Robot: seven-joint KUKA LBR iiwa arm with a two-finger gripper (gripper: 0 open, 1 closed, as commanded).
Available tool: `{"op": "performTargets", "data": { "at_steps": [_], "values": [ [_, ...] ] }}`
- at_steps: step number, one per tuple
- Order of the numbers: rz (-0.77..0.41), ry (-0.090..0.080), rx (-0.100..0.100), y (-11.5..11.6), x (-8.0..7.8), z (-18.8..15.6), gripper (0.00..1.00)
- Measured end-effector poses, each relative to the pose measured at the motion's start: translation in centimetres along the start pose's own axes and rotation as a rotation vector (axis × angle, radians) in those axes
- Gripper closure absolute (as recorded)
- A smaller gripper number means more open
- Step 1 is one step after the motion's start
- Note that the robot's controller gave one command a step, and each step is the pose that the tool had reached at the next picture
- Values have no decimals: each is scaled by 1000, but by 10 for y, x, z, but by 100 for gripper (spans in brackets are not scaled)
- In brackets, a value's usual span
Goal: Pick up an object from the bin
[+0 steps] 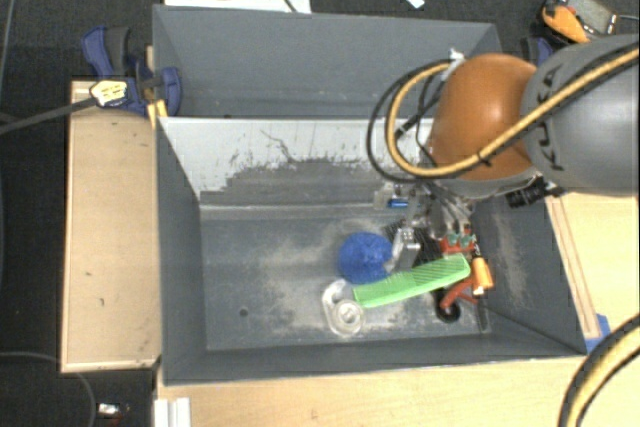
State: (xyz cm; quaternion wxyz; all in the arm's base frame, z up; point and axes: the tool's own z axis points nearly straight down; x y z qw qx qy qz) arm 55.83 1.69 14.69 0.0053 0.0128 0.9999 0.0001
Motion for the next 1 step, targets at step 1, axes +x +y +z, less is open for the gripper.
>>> {"op": "performTargets", "data": {
  "at_steps": [1],
  "values": [
    [344,7,2,0,0,14,0]
  ]
}}
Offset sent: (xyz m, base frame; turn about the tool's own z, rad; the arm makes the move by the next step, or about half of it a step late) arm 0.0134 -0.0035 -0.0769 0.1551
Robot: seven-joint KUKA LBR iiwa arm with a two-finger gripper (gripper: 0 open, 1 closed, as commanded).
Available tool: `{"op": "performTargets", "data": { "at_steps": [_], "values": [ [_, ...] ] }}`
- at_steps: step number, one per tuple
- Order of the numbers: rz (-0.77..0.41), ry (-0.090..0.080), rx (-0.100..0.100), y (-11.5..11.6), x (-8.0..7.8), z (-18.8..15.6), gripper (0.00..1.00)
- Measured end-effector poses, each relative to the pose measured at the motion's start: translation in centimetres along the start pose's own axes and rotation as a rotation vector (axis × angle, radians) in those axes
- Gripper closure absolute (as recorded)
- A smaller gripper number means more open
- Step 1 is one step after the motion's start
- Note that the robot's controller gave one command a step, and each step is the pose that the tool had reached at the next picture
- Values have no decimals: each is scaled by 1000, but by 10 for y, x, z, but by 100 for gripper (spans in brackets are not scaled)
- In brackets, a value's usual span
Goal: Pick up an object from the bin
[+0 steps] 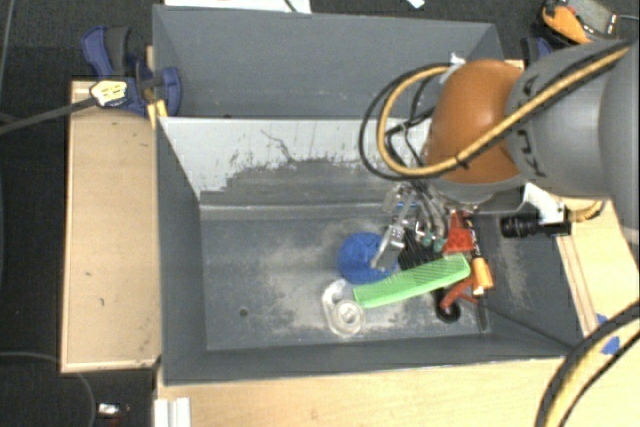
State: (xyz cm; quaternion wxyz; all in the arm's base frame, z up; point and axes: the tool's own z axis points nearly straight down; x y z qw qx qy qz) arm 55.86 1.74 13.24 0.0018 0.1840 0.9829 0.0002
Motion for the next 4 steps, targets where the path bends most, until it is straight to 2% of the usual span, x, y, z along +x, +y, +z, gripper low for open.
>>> {"op": "performTargets", "data": {
  "at_steps": [1,2,4],
  "values": [
    [-158,-6,-4,2,-11,48,0],
    [243,-6,-3,9,7,59,100],
    [241,-8,-4,9,7,55,100]
  ]
}}
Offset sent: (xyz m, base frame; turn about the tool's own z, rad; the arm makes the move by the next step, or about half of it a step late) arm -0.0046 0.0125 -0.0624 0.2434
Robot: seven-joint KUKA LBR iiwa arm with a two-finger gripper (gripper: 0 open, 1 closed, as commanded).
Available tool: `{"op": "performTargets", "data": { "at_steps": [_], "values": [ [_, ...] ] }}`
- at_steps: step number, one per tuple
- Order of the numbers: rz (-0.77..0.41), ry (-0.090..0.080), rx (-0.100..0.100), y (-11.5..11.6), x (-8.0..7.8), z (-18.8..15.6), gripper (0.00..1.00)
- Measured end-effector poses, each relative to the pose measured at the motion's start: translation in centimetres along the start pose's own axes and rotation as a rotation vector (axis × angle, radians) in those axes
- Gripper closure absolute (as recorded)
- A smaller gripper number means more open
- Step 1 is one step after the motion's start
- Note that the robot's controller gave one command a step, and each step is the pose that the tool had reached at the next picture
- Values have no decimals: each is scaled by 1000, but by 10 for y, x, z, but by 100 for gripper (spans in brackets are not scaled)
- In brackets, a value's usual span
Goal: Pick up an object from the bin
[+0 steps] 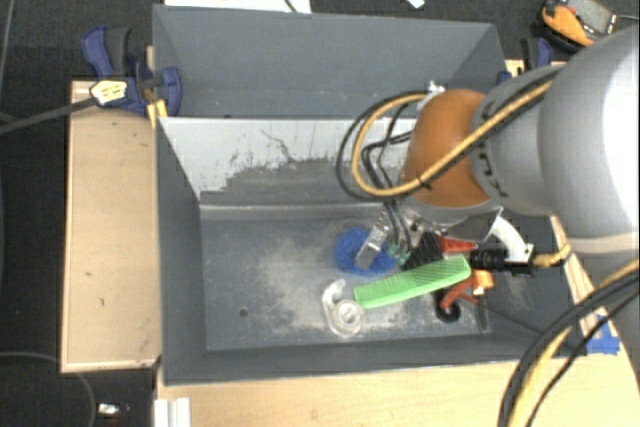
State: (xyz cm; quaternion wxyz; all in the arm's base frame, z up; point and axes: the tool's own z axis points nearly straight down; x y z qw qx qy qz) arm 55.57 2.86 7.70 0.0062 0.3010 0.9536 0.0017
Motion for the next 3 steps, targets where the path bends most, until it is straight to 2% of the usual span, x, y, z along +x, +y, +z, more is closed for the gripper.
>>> {"op": "performTargets", "data": {
  "at_steps": [1,2,3],
  "values": [
    [-2,8,6,-2,2,-32,100],
    [-5,1,1,0,0,-59,100],
    [-7,2,2,-1,0,-72,100]
  ]
}}
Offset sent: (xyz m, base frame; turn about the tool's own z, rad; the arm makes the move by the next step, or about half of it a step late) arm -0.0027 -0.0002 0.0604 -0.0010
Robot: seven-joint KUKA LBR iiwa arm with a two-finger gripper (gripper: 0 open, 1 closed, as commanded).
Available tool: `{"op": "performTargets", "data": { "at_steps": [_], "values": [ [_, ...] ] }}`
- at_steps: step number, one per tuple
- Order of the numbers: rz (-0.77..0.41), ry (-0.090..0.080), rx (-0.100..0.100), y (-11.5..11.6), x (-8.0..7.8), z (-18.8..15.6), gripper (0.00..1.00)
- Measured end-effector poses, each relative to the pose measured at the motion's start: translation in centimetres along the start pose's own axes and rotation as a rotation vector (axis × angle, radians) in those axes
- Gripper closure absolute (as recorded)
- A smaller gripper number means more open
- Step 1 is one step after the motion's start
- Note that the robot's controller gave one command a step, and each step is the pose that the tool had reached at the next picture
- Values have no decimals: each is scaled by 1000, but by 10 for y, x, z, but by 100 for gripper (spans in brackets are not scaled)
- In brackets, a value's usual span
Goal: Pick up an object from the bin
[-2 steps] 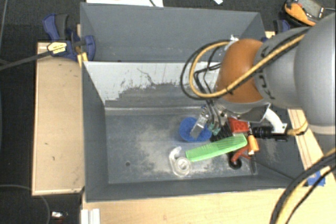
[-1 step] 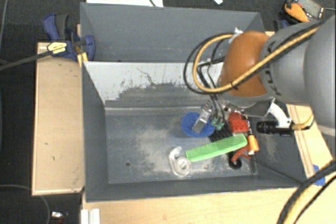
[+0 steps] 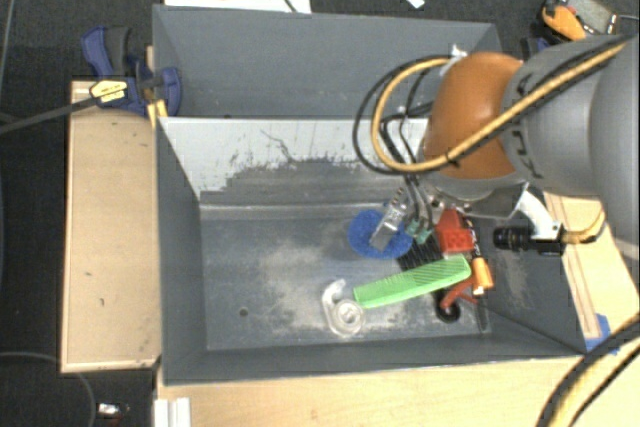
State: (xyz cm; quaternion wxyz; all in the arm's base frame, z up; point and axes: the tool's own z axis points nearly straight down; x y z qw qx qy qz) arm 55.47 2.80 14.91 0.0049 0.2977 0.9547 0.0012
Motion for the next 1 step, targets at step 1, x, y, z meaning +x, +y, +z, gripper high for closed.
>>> {"op": "performTargets", "data": {
  "at_steps": [1],
  "values": [
    [-1,-1,-1,0,0,-14,100]
  ]
}}
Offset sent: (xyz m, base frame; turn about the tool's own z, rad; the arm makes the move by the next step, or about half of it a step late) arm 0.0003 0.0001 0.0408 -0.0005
